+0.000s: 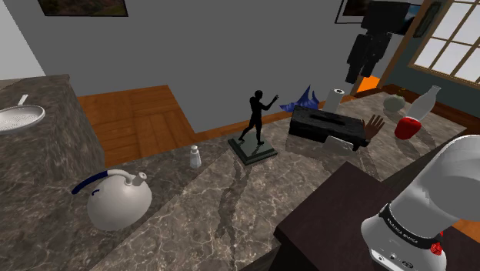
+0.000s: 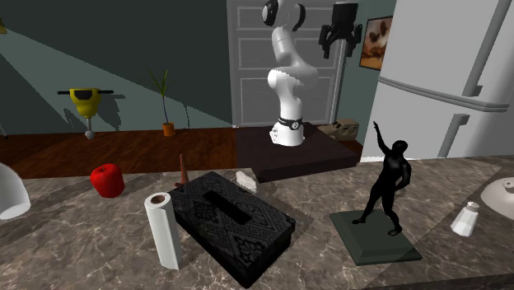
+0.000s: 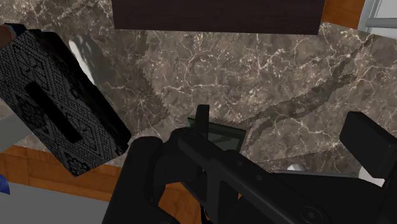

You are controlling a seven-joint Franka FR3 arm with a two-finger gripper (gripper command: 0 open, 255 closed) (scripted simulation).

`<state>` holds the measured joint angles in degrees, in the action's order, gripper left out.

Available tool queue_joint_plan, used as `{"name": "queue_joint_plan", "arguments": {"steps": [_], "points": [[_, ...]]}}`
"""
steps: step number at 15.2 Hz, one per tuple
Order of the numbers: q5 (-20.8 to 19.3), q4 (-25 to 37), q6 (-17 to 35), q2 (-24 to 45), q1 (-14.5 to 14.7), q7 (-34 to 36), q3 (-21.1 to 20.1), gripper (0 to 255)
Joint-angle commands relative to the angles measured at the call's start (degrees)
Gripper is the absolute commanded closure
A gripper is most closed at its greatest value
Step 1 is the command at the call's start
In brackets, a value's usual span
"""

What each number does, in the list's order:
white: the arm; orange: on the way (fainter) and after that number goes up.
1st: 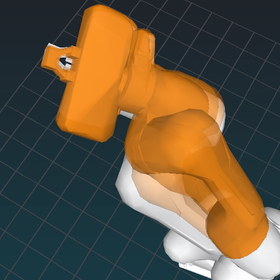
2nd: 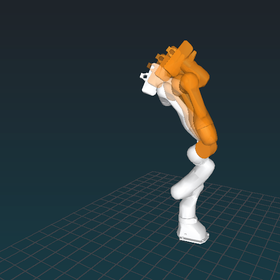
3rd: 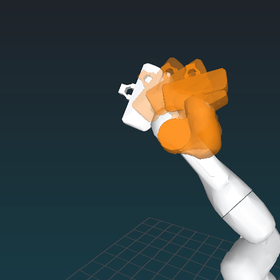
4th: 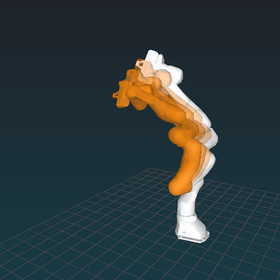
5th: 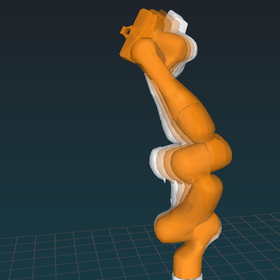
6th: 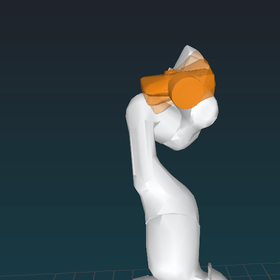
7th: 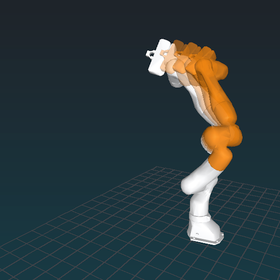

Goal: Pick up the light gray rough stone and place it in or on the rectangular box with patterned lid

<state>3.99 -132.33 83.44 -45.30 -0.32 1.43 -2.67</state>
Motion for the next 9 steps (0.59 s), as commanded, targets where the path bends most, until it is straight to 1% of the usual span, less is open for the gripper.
{"name": "queue_joint_plan", "arguments": {"steps": [1,9], "points": [[0.00,0.00,0.00,0.00,0.00,0.00,0.00,0],[-5.09,-10.47,10.22,0.43,-2.95,-8.61,8.13,0]]}}
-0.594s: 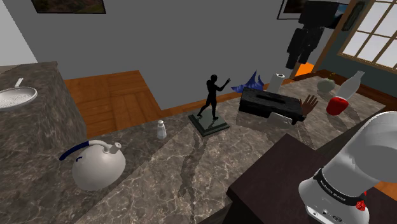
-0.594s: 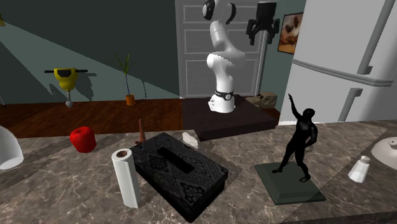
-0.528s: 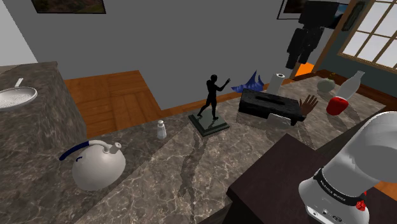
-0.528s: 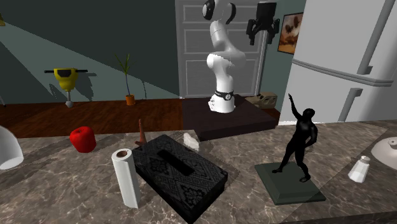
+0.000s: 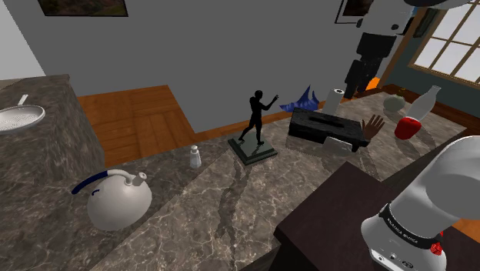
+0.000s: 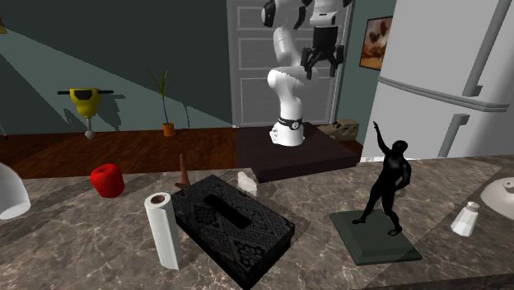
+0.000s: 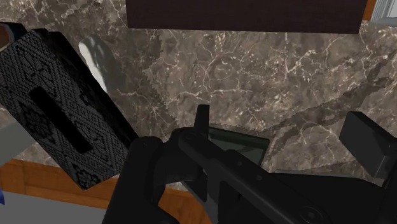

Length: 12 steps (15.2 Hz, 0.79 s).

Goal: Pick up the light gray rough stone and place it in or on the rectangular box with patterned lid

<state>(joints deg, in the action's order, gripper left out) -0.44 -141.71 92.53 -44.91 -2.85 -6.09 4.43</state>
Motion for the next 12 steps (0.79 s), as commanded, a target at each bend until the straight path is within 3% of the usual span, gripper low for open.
{"name": "queue_joint_plan", "arguments": {"steps": [1,12], "points": [[-1.31,-2.11,2.54,0.49,-0.86,-2.16,2.09,0],[-7.31,-8.45,19.74,12.05,-5.16,-14.24,14.52,0]]}}
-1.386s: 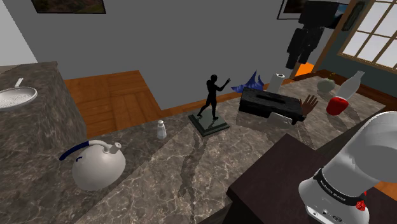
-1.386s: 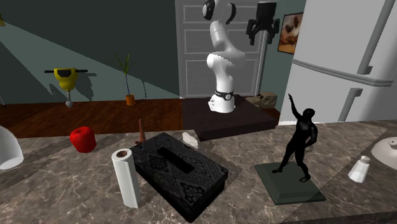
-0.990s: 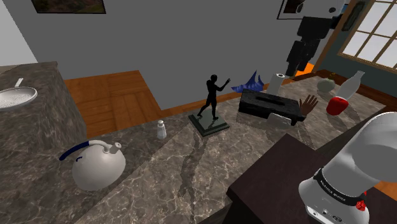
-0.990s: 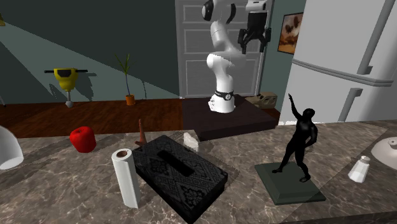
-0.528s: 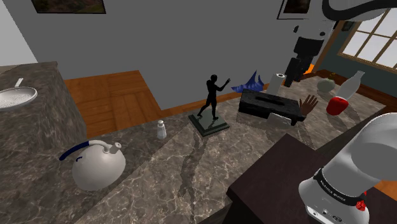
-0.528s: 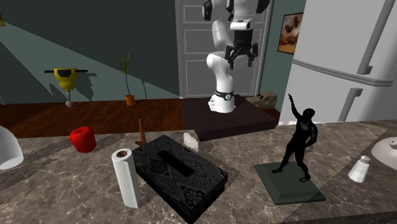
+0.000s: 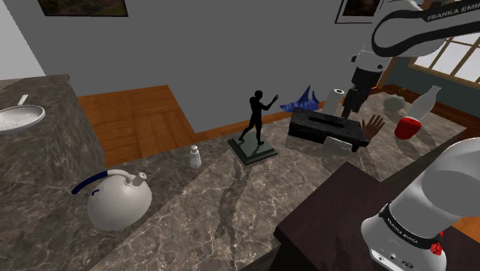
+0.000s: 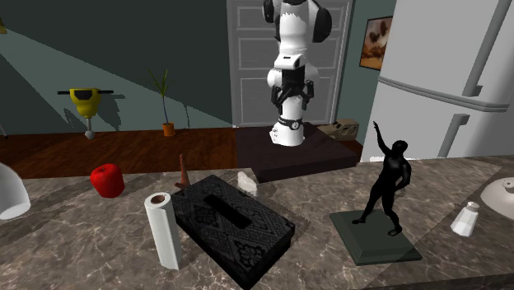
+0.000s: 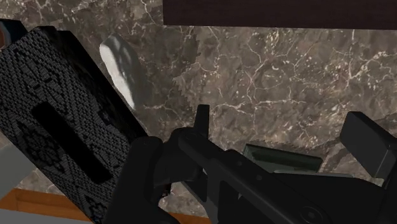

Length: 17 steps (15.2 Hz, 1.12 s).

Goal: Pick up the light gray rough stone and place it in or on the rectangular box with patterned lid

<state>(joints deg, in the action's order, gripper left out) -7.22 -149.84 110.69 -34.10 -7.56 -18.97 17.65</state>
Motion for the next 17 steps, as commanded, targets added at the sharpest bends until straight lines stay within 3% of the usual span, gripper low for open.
{"name": "queue_joint_plan", "arguments": {"steps": [1,6,10,13,17], "points": [[-0.80,-0.42,3.26,2.90,-0.69,-2.54,2.48,0],[-0.65,0.33,11.66,12.58,-1.15,-9.05,8.46,0],[2.31,2.40,17.98,21.88,-0.69,-15.63,13.05,0],[6.95,4.82,22.07,29.74,-0.25,-21.88,15.88,0],[16.12,9.29,25.90,41.04,-1.38,-31.74,17.10,0]]}}
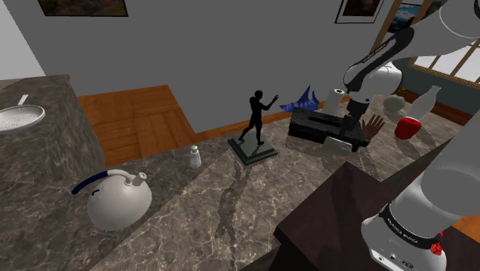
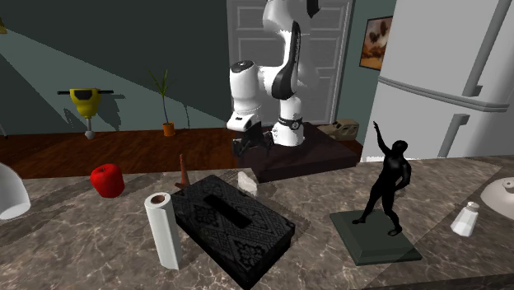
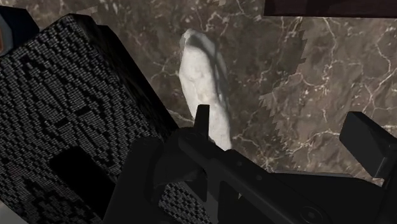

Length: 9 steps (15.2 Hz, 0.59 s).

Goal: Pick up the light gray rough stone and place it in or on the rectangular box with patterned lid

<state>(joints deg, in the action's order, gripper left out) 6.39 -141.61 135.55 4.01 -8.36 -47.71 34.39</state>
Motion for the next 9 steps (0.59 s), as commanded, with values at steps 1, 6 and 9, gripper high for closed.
{"name": "queue_joint_plan", "arguments": {"steps": [1,6,9], "points": [[4.94,2.41,1.66,5.75,-1.43,-5.45,0.02,0],[12.70,7.46,3.65,15.48,-5.94,-13.07,-2.93,0],[14.67,7.21,5.56,17.46,-6.73,-14.41,-4.22,0]]}}
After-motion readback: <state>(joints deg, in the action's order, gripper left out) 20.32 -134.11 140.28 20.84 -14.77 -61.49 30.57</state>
